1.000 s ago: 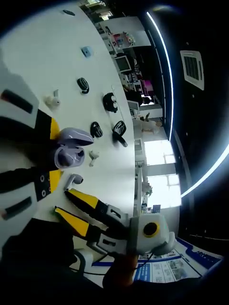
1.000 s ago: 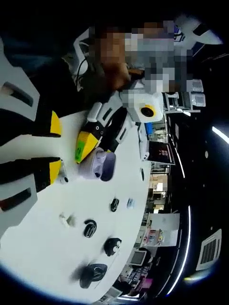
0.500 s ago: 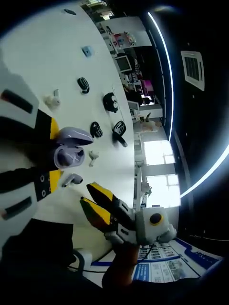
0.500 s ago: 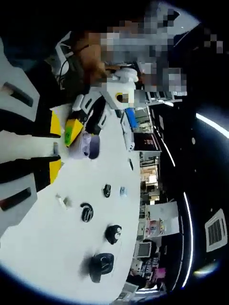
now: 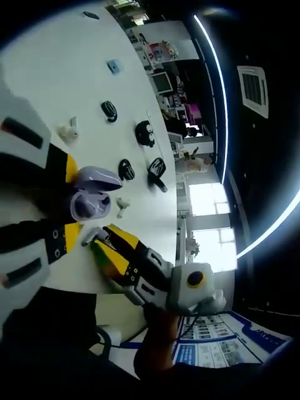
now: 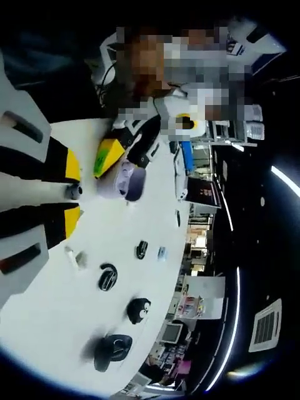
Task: Pick up the earbuds from the table and place the earbuds into the earbud case
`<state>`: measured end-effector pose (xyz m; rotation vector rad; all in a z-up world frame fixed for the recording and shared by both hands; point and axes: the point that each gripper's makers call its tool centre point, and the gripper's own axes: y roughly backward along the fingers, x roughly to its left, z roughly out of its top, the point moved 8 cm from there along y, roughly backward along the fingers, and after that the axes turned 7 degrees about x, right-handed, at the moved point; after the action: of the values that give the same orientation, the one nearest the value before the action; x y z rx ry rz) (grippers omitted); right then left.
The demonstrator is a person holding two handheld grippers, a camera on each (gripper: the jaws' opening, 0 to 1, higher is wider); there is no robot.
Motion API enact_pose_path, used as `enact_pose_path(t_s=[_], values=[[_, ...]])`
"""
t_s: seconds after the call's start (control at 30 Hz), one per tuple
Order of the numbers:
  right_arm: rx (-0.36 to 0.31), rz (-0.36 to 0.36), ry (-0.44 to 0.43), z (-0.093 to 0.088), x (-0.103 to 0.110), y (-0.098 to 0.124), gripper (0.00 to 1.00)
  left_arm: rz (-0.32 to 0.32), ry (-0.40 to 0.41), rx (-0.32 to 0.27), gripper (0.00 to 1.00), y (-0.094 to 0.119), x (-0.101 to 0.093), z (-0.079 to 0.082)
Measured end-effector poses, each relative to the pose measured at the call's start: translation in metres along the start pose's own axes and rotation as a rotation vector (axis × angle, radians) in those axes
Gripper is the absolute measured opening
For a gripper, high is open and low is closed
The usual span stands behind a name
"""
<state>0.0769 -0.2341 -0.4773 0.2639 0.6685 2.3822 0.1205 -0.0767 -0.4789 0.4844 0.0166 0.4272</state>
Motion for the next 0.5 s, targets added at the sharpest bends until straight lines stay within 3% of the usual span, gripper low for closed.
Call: enact_pose_path(t_s=[0.37,0.5], values=[[-0.011,-0.022,0.023,0.0009,-0.0025,0.0004,0.10,0.000,0.000,0.002,0.20,-0.0002,0.0001,0.0002],[-0.010,-0.073,0.098,0.0052,-0.0033,0.0038,0.10,0.000,0.000,0.002,0.20,-0.0003,0.0001,0.0002]])
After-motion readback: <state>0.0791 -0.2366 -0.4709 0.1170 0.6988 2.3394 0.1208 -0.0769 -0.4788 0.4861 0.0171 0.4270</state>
